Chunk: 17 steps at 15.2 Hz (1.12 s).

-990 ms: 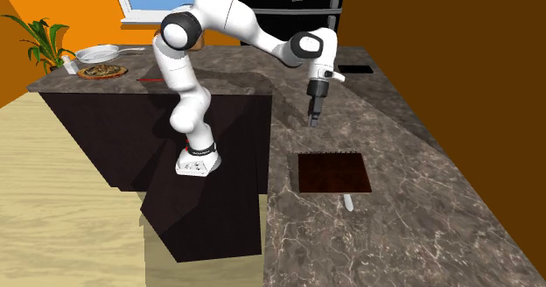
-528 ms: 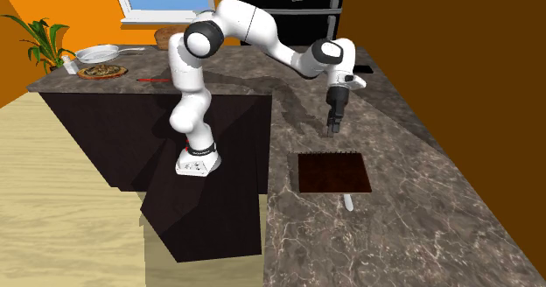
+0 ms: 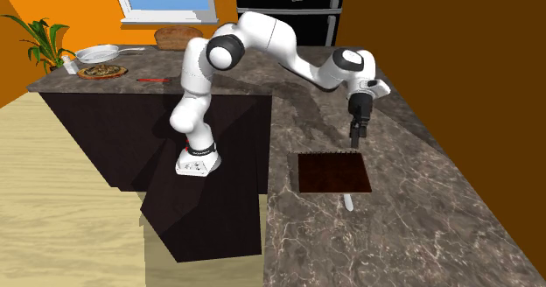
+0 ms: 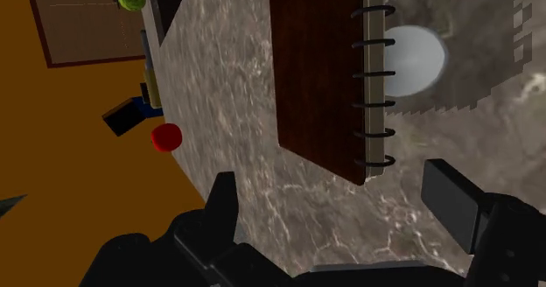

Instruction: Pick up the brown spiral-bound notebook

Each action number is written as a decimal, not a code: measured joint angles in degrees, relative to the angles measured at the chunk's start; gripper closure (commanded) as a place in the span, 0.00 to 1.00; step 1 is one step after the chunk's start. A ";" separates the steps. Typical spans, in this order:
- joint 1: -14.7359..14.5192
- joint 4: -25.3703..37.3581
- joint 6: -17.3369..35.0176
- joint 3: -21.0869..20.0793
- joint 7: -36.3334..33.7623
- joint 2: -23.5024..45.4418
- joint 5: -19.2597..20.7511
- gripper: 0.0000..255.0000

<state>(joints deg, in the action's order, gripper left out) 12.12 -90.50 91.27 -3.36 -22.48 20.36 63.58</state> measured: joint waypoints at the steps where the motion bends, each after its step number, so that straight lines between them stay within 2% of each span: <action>1: -0.04 0.16 0.07 0.11 -0.43 0.52 0.37 0.00; 7: -0.02 -0.97 1.31 0.25 -3.07 2.28 0.92 0.00; 8: 0.01 -1.28 1.53 0.25 -3.36 2.17 0.99 1.00; 17: 0.01 -1.67 1.66 0.25 -3.68 2.21 0.99 1.00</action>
<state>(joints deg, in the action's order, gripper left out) 12.13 -92.17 92.93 -3.11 -26.16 22.57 64.57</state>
